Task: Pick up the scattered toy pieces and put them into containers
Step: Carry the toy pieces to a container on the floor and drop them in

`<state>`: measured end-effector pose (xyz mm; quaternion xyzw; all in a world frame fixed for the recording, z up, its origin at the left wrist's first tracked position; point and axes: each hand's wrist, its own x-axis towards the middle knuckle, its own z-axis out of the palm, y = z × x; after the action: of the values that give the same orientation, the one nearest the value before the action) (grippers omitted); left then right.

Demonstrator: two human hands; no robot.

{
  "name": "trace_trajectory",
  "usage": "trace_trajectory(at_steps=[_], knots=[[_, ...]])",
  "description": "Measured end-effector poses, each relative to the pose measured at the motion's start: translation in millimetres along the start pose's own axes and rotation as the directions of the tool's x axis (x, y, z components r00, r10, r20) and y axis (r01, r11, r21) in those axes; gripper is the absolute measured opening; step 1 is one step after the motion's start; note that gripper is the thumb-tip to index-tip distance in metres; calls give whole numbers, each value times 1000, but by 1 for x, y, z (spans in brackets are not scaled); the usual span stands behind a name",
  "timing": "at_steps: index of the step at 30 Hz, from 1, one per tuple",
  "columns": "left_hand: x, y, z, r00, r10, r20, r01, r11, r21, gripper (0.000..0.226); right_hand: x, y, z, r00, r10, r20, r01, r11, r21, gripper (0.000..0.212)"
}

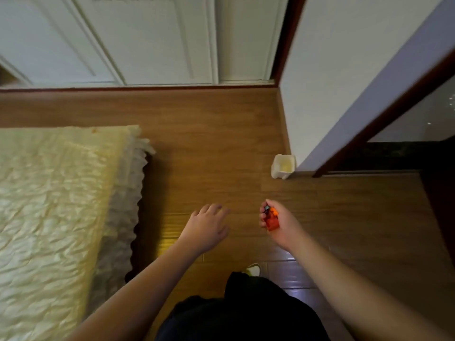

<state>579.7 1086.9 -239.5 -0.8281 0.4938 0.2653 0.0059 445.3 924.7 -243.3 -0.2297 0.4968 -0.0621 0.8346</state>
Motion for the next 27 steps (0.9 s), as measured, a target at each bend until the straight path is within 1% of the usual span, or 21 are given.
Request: trace_trajectory(at_steps=[5, 10, 14, 19, 23, 27], knots=[[45, 40, -16, 997, 56, 58, -59, 997, 49, 54, -8, -43, -38, 998, -33, -46, 35, 999, 38, 19], [83, 79, -24, 978, 143, 150, -154, 986, 66, 53, -7, -76, -69, 990, -82, -118, 98, 986, 132, 19], [119, 93, -32, 967, 148, 209, -147, 989, -22, 52, 5, -98, -86, 983, -83, -162, 118, 968, 220, 18], [168, 86, -49, 960, 145, 239, -128, 988, -85, 50, 35, -126, -91, 979, -79, -187, 128, 955, 267, 15], [220, 69, -68, 956, 166, 243, -124, 976, -178, 49, 73, -160, -82, 974, -82, -211, 139, 952, 272, 16], [285, 49, -90, 962, 167, 217, -133, 977, -166, 51, 123, -201, -74, 972, -63, -229, 130, 947, 294, 12]])
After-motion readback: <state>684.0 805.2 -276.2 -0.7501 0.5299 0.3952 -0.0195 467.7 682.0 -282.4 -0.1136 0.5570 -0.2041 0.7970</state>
